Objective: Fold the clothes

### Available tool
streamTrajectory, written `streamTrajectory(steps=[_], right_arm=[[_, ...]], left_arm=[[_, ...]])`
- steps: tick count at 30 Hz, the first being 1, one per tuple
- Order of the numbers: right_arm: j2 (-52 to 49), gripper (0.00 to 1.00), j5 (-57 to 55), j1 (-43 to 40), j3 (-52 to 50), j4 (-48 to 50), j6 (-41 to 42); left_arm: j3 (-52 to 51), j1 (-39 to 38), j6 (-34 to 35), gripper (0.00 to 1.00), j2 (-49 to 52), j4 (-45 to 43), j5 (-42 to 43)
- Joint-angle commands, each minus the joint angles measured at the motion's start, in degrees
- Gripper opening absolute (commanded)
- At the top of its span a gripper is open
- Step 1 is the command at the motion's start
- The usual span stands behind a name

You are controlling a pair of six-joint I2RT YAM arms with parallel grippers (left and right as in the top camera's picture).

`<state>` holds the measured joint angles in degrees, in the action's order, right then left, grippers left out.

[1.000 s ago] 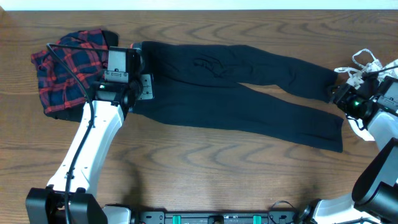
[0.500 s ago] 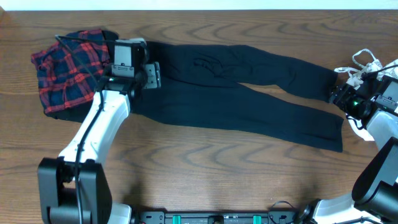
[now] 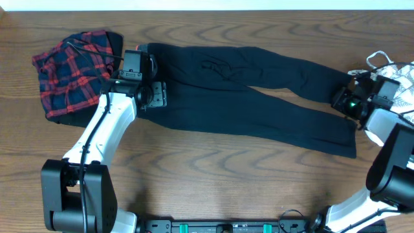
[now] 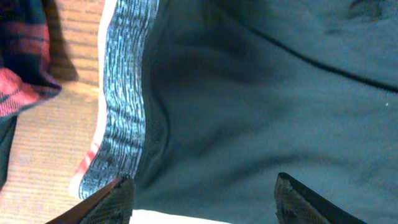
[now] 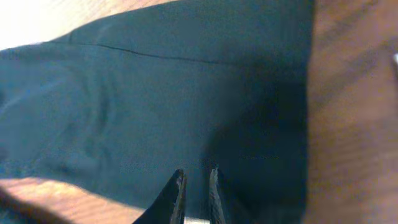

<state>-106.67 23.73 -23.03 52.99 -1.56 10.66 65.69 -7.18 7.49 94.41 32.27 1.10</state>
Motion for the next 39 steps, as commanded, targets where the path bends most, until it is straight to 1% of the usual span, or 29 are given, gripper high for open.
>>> streamTrajectory(steps=[1,4,9,16,20,23,28,30,31,34,35,39], right_arm=[[-2.38,0.13,-4.39,1.33,0.61,1.40,0.02],[-4.42,0.13,-5.95,1.64,0.61,2.71,0.02],[-8.85,0.13,-8.22,1.66,0.61,6.60,0.96],[-12.50,0.14,-12.83,1.62,0.92,15.39,1.75],[-12.50,0.12,-15.89,0.85,2.80,15.23,2.43],[-12.50,0.10,-15.74,-0.35,4.24,13.75,3.17],[-12.50,0.10,-14.60,-2.16,5.81,11.13,2.97],[-12.50,0.15,-10.80,-2.75,6.27,10.95,2.03],[-12.48,0.20,-8.50,-2.89,6.40,10.97,1.49],[-12.48,0.25,-3.56,-2.84,6.71,10.97,1.05],[-12.48,0.29,-1.60,-2.82,6.95,10.91,1.07],[-12.07,0.52,3.78,-2.84,7.43,10.71,1.09]], left_arm=[[-0.22,0.07,0.35,0.72,0.33,0.68,-0.20],[-0.22,0.07,0.35,0.72,0.33,0.68,0.22],[-0.22,0.07,0.35,0.72,0.33,0.66,3.93],[-0.22,0.07,0.33,0.72,0.33,0.68,4.09],[-0.22,0.07,0.33,0.73,0.33,0.48,4.07],[-0.22,0.07,0.33,0.73,0.33,0.00,4.07],[-0.22,0.07,0.33,0.73,0.33,-1.14,4.07],[-0.22,0.07,0.33,0.73,0.33,-1.64,4.07],[-0.22,0.07,0.33,0.73,0.31,-1.90,4.04],[-0.22,0.09,0.31,0.73,0.33,-2.99,4.04],[-0.22,0.09,0.17,0.73,0.33,-4.42,3.91],[-0.22,0.15,0.11,0.73,0.33,-11.28,1.27]])
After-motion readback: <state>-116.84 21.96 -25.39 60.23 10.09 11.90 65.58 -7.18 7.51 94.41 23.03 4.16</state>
